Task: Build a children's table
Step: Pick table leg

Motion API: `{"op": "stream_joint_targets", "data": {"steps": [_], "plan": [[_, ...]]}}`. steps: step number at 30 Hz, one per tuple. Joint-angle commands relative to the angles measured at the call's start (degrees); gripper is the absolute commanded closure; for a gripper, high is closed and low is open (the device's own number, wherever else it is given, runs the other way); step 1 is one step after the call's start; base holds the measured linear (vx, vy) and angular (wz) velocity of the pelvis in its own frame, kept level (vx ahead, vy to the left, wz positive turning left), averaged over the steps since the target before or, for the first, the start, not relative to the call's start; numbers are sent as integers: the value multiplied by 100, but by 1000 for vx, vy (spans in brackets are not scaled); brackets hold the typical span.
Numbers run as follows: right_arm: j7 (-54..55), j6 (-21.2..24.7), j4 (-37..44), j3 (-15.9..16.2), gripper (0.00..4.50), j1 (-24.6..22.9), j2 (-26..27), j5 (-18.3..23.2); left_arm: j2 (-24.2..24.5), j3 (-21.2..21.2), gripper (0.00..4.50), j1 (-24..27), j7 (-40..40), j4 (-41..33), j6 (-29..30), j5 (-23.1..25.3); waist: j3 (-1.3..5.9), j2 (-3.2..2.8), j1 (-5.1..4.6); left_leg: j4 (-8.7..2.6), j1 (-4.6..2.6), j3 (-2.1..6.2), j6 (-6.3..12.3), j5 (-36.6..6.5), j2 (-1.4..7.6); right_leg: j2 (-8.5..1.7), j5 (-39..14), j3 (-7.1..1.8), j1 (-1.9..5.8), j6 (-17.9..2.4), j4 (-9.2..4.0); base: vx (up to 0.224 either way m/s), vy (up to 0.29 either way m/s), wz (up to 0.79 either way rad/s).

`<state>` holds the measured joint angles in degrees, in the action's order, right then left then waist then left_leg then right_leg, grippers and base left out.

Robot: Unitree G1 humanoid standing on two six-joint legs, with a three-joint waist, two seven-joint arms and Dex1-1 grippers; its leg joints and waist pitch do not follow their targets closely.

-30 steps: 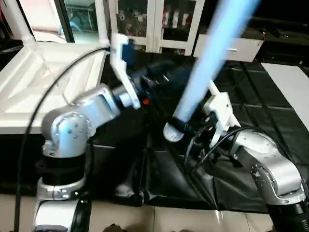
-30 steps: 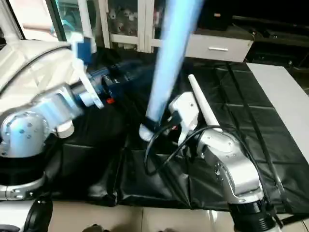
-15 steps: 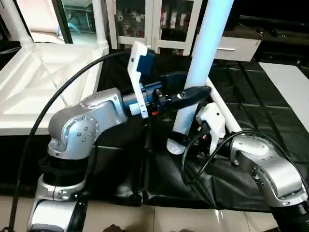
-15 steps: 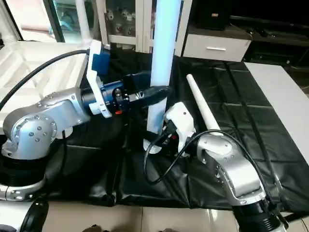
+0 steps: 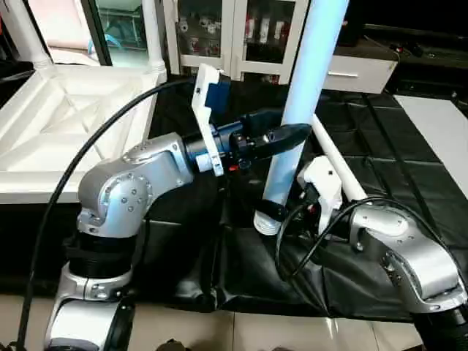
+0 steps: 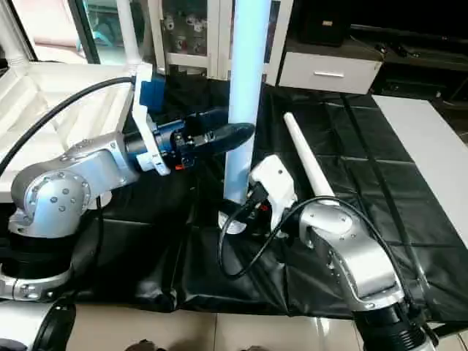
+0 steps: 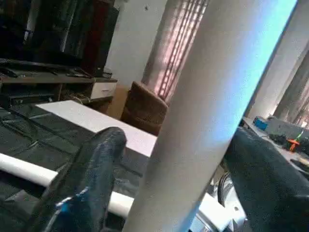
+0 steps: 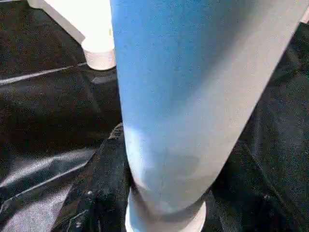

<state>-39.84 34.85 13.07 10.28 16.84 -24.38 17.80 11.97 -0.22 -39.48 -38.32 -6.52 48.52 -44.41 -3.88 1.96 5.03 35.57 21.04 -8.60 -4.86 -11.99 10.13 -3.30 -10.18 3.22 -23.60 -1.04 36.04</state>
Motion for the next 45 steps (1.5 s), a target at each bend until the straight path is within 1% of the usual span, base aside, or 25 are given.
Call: {"op": "stream_joint_targets", "data": {"steps": [1,3,5,8,9,10,11,14,21,24,26,27,28,29,30,31,32,33,35,38,41,43,44,45], "plan": [[-17,28,210,-50,265,94,-37,33,-27,114,126,-167,82,51,-18,-59,423,-31,1,-412,-6,16,78,-432,225,-409,-983,-286,390,-1018,-414,0,0,0],[-13,28,211,-55,265,97,-38,33,-31,147,154,-180,65,85,16,-118,425,-24,1,-407,-5,13,81,-426,220,-407,-950,-287,392,-1035,-411,0,0,0],[-12,28,206,-57,265,103,-41,33,-27,171,161,-195,45,109,26,-153,429,-23,4,-406,-2,16,94,-385,223,-410,-900,-288,399,-1042,-402,0,0,0],[-11,25,198,-59,265,111,-40,36,-23,175,193,-203,8,111,31,-157,431,-27,5,-401,-4,13,106,-363,222,-409,-866,-287,399,-1057,-397,0,0,0],[-8,18,190,-65,265,116,-36,37,-16,160,193,-202,-28,103,36,-151,428,-27,4,-402,-3,13,108,-368,223,-409,-870,-287,398,-1060,-399,0,0,0],[-8,13,185,-64,265,122,-35,36,-15,151,208,-205,-38,103,38,-148,425,-31,5,-404,-5,11,100,-406,221,-412,-933,-287,398,-1056,-409,0,0,0],[-8,13,185,-64,265,122,-35,36,-15,151,208,-205,-38,103,38,-148,426,-28,3,-404,-5,11,94,-421,223,-412,-957,-288,399,-1046,-412,0,0,0],[-8,8,170,-63,265,160,-25,36,-26,160,239,-246,-39,143,20,-200,425,-36,3,-409,-12,16,78,-450,225,-409,-1010,-285,397,-1027,-413,0,0,0],[26,-16,170,-74,265,186,-5,14,-75,249,252,-326,69,266,-27,-202,428,-36,3,-403,-7,13,83,-411,215,-404,-936,-285,403,-1038,-410,0,0,0],[61,-32,169,-91,265,213,11,3,-76,350,255,-425,159,387,-26,-195,431,-40,7,-404,-15,14,75,-424,217,-404,-938,-282,400,-1050,-409,0,0,0],[126,-69,159,-124,265,238,36,-26,-57,381,255,-484,224,434,19,-176,439,-29,9,-401,-8,18,83,-364,219,-410,-831,-283,409,-1071,-393,0,0,0],[148,-20,149,-219,209,269,102,85,-32,383,255,-537,241,464,41,-146,435,-29,7,-400,-9,14,94,-371,215,-407,-825,-283,404,-1083,-395,0,0,0],[144,60,146,-354,195,327,178,266,3,392,255,-623,304,521,104,-108,439,-44,12,-397,-12,16,94,-372,214,-409,-825,-283,405,-1086,-388,0,0,0],[137,153,150,-474,195,378,238,432,34,394,255,-693,347,566,152,-74,439,-42,4,-395,-16,18,118,-400,211,-399,-815,-279,404,-1101,-386,0,0,0],[130,181,150,-507,179,399,249,479,46,393,257,-719,356,583,164,-62,438,-36,2,-392,-17,19,119,-411,207,-403,-846,-276,405,-1087,-390,0,0,0],[104,266,153,-605,179,464,275,617,83,391,257,-800,380,637,197,-25,431,-40,-5,-400,-10,22,119,-413,206,-407,-874,-277,416,-1083,-393,0,0,0],[99,278,154,-618,164,474,277,636,88,391,261,-812,383,646,201,-20,438,-48,4,-391,-24,16,109,-387,208,-402,-891,-280,401,-1062,-393,0,0,0],[-38,368,187,-681,154,547,197,779,106,415,264,-939,476,746,281,0,435,-55,10,-392,-21,16,101,-379,207,-400,-892,-280,398,-1063,-393,0,0,0],[-223,463,222,-739,146,614,82,945,108,437,266,-1038,537,821,296,18,441,-49,21,-389,-21,16,115,-378,202,-392,-842,-276,415,-1077,-392,0,0,0],[-295,524,219,-772,111,660,6,994,97,456,268,-1066,554,848,272,-1,444,-46,40,-386,-6,14,113,-320,207,-408,-794,-277,416,-1102,-390,0,0,0],[-312,715,185,-811,76,719,-76,1049,74,490,270,-1087,612,894,242,11,444,-33,34,-387,-9,15,109,-320,205,-403,-791,-273,421,-1121,-389,0,0,0],[-332,931,173,-865,68,756,-133,1195,46,543,271,-1121,733,957,264,32,452,-35,41,-382,-8,15,106,-306,206,-411,-801,-276,428,-1120,-385,0,0,0],[-328,1033,159,-906,68,778,-161,1280,24,586,271,-1152,835,1015,287,38,448,-20,41,-382,-6,14,122,-305,205,-408,-803,-274,428,-1124,-393,0,0,0],[-322,1095,150,-933,68,792,-179,1333,9,616,271,-1173,904,1054,303,42,447,-25,43,-376,-10,13,128,-323,197,-402,-860,-270,425,-1111,-399,0,0,0]]}}
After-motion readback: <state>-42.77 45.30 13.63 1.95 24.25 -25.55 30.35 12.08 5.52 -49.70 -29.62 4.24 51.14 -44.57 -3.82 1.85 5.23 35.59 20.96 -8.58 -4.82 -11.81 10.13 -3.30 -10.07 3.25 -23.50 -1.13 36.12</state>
